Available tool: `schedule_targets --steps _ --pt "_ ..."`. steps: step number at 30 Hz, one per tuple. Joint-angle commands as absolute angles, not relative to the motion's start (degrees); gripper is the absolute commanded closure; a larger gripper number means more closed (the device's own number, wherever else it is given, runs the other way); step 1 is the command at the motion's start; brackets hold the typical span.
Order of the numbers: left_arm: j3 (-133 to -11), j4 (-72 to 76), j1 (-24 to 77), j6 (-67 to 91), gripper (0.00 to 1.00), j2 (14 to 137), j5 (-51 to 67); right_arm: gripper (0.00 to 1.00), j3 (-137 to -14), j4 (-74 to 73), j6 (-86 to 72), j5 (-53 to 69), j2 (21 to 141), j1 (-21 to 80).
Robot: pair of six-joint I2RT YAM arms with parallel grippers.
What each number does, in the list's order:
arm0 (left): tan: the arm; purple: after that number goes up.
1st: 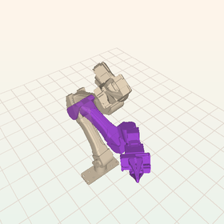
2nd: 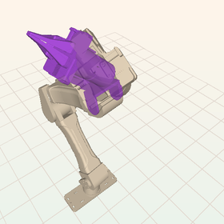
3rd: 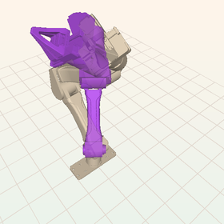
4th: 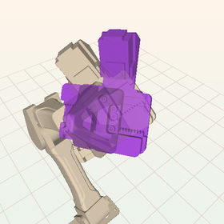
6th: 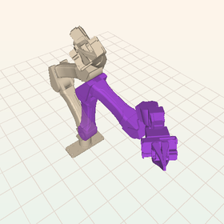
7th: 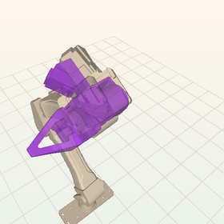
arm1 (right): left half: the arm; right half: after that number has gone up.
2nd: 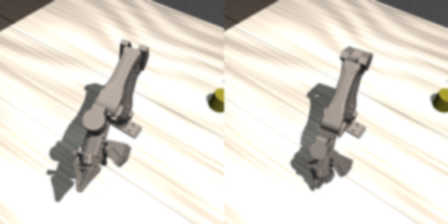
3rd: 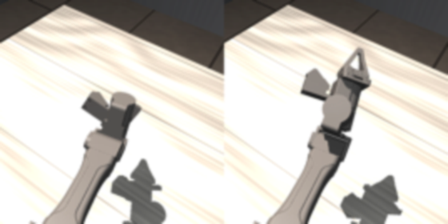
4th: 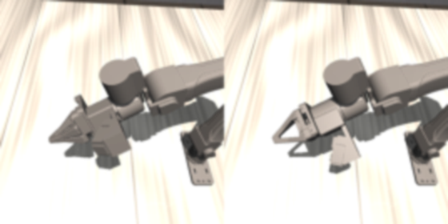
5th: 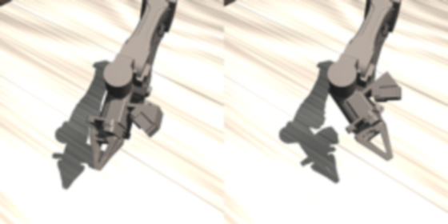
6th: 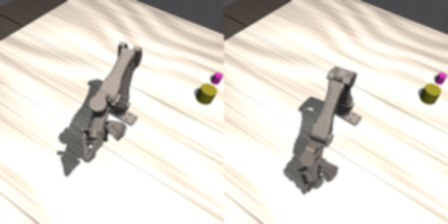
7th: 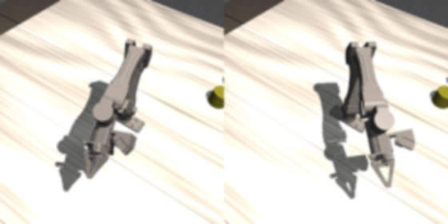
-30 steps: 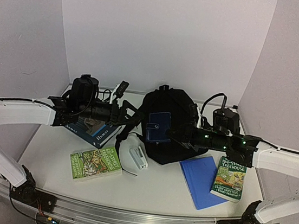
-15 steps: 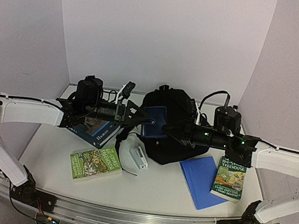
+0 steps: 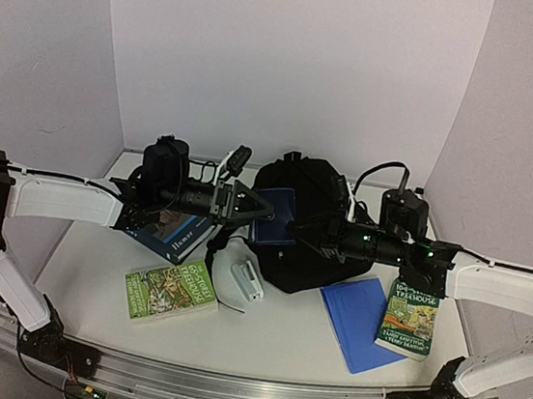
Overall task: Pack the student bag
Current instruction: Place the personal item in the student bag.
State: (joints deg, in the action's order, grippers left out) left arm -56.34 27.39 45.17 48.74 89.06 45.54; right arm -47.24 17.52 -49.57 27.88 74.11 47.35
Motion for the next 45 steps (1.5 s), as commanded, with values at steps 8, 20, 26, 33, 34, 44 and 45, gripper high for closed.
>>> schedule_targets --steps 8,20,26,33,34,44,45 --pt "-59.1 31.1 46.0 49.8 0.63 90.7 47.5 1.0 -47.1 23.1 -50.9 27.5 73.8 47.7" --pt "-57.9 33.7 46.0 51.5 0.83 90.7 46.5 1.0 -45.8 23.0 -50.6 27.6 74.9 47.7" --pt "-58.2 31.2 46.0 50.9 0.95 90.9 43.1 0.69 -46.3 19.5 -48.7 24.0 74.7 47.7" --pt "-59.7 15.1 45.1 47.1 1.0 89.9 30.6 0.29 -54.3 0.6 -40.7 6.3 77.4 50.5" --pt "-59.6 13.4 44.7 47.1 1.0 89.8 29.6 0.27 -55.6 -1.7 -39.8 3.7 78.3 51.2" --pt "-51.8 11.9 36.0 54.1 1.0 88.9 28.5 0.23 -76.4 -25.0 -35.1 -23.5 97.9 55.8" --pt "-51.2 11.7 35.7 54.3 1.0 88.7 28.0 0.23 -78.0 -26.0 -34.8 -24.6 99.8 55.8"
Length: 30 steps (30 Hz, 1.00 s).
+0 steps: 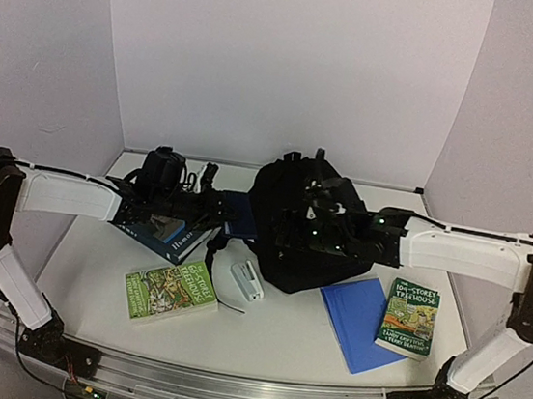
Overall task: Pack the student bag
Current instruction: Place the personal item in the student bag.
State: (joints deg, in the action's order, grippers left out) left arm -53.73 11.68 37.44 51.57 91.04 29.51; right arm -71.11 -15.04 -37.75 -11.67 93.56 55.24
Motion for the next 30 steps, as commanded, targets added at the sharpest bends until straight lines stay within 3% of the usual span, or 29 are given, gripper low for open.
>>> schedule_targets --steps 1,16,23,30 --pt "-50.8 11.3 35.5 54.2 1.0 88.4 27.5 0.24 -79.6 -26.8 -34.4 -24.9 101.8 55.8" --pt "-48.7 9.7 35.3 53.1 1.0 86.8 25.9 0.26 -102.1 -36.5 -30.3 -34.4 125.1 54.8" --pt "-47.5 10.5 35.2 53.6 1.0 86.5 26.2 0.28 -106.7 -39.1 -29.6 -39.3 130.1 53.7" --pt "-47.2 11.1 35.3 53.4 1.0 85.4 26.5 0.4 -108.9 -39.3 -27.1 -42.1 132.9 52.8"
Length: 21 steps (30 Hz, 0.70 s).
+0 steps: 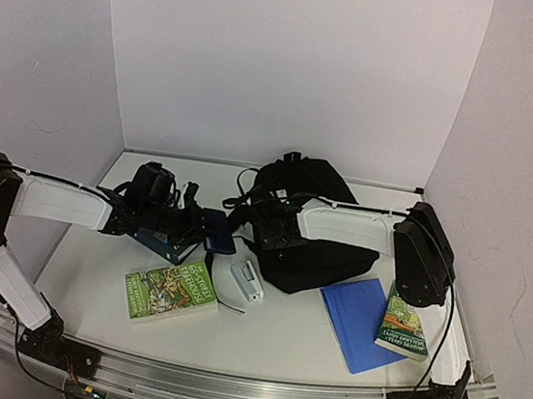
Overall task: Pack the student bag
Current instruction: Place the personal item in the student bag.
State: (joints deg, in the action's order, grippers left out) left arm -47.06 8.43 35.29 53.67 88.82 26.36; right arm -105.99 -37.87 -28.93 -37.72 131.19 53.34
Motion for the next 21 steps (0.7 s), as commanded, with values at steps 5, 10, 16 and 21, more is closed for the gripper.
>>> schedule_targets --steps 5,10,16,21 --pt "-47.1 10.5 35.2 53.3 1.0 84.9 26.3 0.53 -109.3 -39.3 -26.3 -42.4 133.9 52.2" --pt "-47.0 10.7 35.2 53.7 1.0 84.7 26.3 0.69 -109.1 -39.2 -27.1 -42.3 133.2 51.9" --pt "-49.6 13.8 35.3 55.7 1.0 88.1 28.9 0.86 -107.6 -38.8 -29.6 -37.8 128.4 51.8" --pt "-53.9 18.7 36.1 58.3 1.0 93.5 32.6 0.99 -102.8 -33.7 -30.5 -30.0 122.7 50.7"
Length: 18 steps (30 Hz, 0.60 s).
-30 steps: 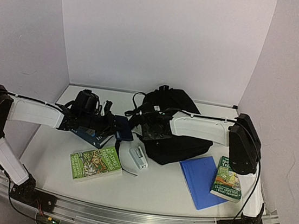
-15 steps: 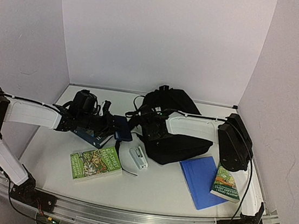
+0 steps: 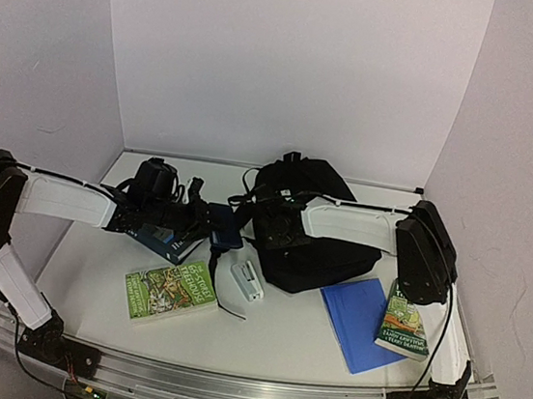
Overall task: Pack the student bag
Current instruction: Place the personal item in the student bag.
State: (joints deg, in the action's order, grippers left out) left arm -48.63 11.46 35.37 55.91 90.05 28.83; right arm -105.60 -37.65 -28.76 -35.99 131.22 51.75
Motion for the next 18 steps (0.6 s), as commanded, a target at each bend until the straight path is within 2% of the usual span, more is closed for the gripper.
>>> schedule_targets --steps 1,8,18 --pt "-54.7 19.1 36.4 58.5 1.0 94.3 33.0 1.0 -101.4 -32.4 -30.7 -28.0 121.6 50.3" --pt "-58.4 23.8 37.8 62.0 1.0 99.8 35.1 1.0 -94.5 -25.4 -31.5 -19.6 116.2 49.0" --pt "-62.3 31.9 38.8 67.8 1.0 105.7 36.4 1.0 -91.5 -22.9 -32.9 -17.5 114.6 49.0"
